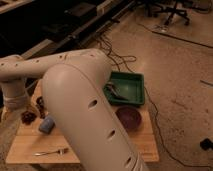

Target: Place fork in purple bowl

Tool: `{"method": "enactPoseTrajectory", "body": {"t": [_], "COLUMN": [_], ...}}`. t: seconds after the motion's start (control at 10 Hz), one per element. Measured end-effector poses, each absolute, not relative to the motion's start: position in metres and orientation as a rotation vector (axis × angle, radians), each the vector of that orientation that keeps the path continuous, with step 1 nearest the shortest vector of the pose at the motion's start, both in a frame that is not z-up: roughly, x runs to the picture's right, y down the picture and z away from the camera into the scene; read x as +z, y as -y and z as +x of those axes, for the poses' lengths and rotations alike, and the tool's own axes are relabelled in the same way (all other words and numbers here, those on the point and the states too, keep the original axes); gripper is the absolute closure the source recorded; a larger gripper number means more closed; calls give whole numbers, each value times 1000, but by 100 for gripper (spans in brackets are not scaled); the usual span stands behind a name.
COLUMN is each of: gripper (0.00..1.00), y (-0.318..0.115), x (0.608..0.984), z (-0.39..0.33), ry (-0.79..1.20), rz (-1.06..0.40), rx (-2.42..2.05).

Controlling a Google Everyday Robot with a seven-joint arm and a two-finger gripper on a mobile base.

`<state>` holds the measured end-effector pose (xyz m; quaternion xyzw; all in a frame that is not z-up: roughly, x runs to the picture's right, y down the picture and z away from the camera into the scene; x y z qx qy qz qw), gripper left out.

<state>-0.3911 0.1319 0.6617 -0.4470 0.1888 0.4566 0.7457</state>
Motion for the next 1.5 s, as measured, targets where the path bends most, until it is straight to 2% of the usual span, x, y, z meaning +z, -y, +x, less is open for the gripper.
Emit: {"method": "enactPoseTrajectory", "body": {"t": [0.4, 1.1, 1.5], "gripper": [20, 20, 20], "y": [-136, -182, -224], "x": [664, 653, 640], "z": [-388, -325, -291], "ry": [-408, -420, -469], "rz": [-993, -978, -991], "rx": [1004, 1174, 1375]}}
